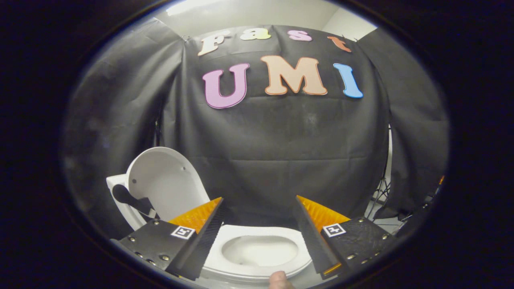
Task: Open the toilet lid.
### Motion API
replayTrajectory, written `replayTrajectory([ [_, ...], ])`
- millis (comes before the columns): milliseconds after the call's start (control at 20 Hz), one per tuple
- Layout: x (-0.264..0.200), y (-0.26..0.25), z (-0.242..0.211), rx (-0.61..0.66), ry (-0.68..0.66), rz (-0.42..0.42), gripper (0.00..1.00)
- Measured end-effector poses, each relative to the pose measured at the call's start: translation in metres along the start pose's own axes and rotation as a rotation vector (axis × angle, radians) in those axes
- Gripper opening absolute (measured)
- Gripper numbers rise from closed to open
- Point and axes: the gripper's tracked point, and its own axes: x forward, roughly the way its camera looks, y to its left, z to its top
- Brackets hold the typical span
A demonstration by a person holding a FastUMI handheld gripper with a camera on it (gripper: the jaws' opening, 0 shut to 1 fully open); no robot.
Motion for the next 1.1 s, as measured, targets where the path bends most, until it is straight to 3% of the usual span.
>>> replayTrajectory([
  [200, -0.018, -0.002, 0.014, -0.005, -0.014, 0.021, 1.00],
  [500, -0.052, -0.044, 0.036, -0.017, -0.063, -0.022, 0.99],
  [800, -0.076, -0.095, 0.029, 0.025, -0.047, -0.082, 1.00],
  [1100, -0.085, -0.105, 0.019, -0.032, -0.029, -0.086, 1.00],
])
